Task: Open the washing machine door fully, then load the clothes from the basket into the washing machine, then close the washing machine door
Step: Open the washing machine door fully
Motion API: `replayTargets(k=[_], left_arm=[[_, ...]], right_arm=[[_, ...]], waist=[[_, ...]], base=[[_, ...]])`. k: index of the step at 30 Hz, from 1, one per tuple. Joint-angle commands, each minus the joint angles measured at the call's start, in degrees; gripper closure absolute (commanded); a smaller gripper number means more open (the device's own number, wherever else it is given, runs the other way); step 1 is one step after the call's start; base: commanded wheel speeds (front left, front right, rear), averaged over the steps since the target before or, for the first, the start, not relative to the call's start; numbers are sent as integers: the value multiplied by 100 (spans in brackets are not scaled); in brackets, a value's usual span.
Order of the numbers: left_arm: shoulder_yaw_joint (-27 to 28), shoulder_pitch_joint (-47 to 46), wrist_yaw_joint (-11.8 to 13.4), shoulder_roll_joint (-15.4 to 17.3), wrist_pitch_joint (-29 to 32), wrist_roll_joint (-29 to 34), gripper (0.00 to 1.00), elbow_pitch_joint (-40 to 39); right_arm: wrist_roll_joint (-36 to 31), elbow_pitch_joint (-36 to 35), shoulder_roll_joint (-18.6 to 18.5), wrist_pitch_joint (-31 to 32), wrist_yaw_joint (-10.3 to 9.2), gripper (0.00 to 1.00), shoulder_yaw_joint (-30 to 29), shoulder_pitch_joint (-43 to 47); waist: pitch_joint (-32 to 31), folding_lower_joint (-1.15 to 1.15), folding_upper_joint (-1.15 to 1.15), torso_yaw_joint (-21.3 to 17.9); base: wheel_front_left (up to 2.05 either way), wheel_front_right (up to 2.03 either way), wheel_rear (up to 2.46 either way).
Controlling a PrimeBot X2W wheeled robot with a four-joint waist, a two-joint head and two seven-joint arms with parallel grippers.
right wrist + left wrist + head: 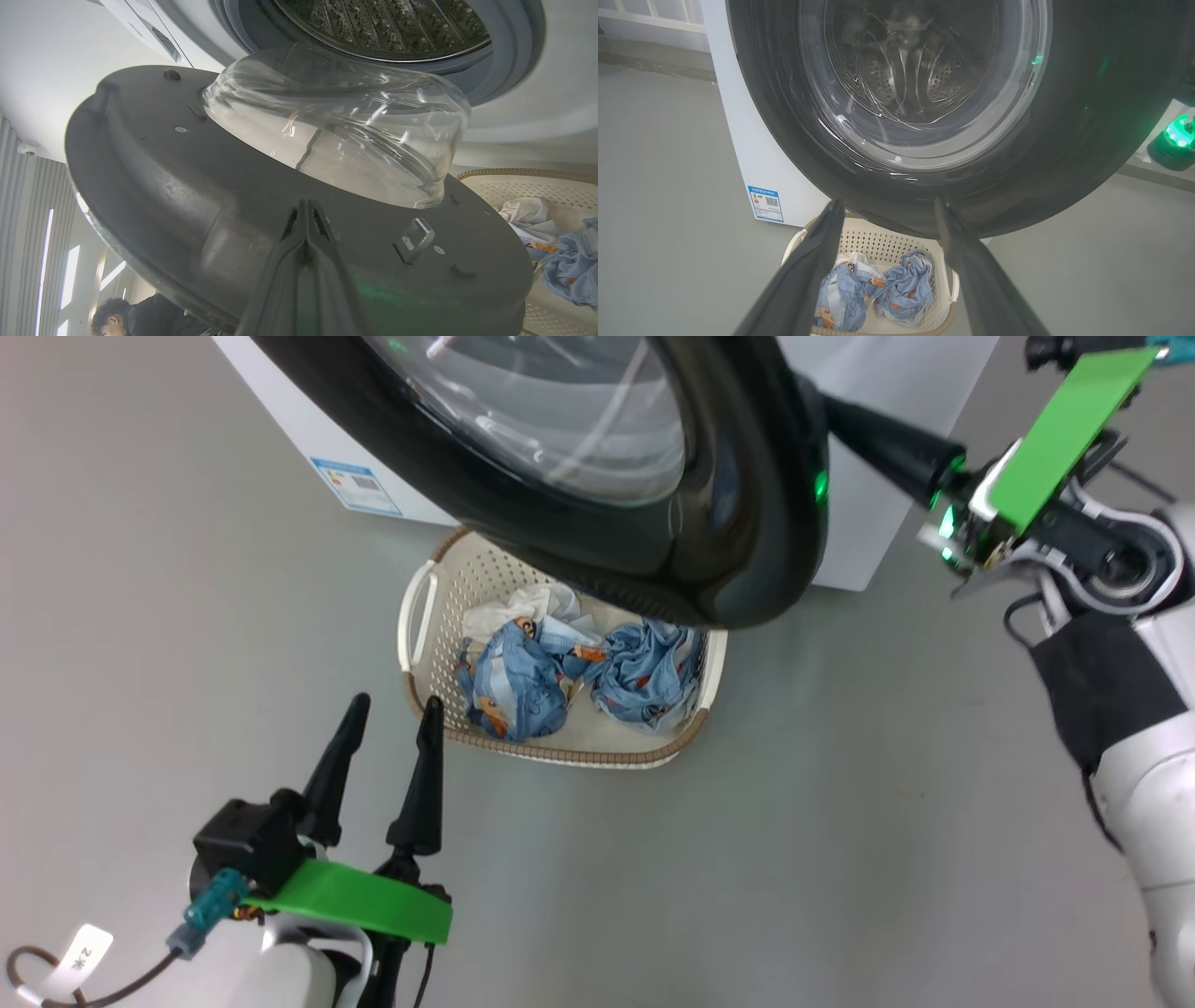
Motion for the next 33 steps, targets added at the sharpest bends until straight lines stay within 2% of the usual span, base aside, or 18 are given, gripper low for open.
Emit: replayTargets(k=[1,16,33], left_arm=[[186,106,-9,109,-37,94,0,-93],[274,367,-9,109,-37,198,0,-80],[263,517,-9,109,-37,179,0,-98]], right_arm=[[107,-252,196,63,58,100,82,231],[134,-685,625,339,58,100,335,1062],[82,-973,1123,558,58,100,675,1523]], waist=[[-133,0,0,2],[-524,0,0,2],[-750,0,0,134]], base=[[0,0,0],[0,0,0],[0,0,0]])
